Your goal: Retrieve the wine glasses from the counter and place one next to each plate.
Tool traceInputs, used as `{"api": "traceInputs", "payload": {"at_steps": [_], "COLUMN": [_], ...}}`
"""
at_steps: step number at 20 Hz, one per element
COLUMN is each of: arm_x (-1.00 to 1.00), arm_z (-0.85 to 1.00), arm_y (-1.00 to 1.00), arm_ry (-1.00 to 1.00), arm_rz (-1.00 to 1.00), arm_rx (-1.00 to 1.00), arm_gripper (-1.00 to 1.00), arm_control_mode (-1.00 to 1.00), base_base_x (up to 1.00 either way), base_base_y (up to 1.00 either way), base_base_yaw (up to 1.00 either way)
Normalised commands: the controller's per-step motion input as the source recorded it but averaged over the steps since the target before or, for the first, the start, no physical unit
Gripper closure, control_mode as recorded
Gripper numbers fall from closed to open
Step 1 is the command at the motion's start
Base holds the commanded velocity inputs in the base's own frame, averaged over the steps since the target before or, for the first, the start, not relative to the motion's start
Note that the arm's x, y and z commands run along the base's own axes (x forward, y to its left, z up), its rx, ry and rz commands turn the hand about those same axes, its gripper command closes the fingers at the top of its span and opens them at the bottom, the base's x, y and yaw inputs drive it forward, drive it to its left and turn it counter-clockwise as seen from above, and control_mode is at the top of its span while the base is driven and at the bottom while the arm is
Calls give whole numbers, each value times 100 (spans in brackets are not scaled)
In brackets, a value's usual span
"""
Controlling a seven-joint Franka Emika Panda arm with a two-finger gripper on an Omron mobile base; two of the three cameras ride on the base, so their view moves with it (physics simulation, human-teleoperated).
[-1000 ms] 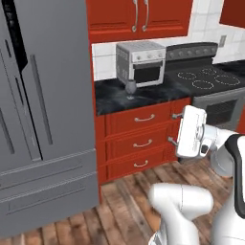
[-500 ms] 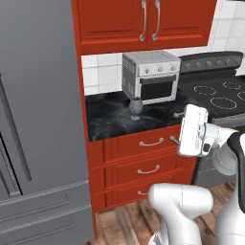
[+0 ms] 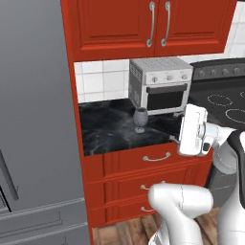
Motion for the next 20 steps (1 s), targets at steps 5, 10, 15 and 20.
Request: {"api": "traceInputs", "payload": {"at_steps": [5,10,15,20], "arm_x": [0,0,0,0], "arm_z": [0,0,0,0], "arm_y": [0,0,0,0], "arm_ry": [0,0,0,0], "arm_rz": [0,0,0,0], "arm_rx": [0,0,0,0], "arm_gripper": [-100,-100,-100,-100], "arm_control_mode": [100,100,100,100], "base_base_x": [30,77,45,0], "base_base_y": [17,-3,-9,-1], "base_base_yaw": [0,3,9,10]}}
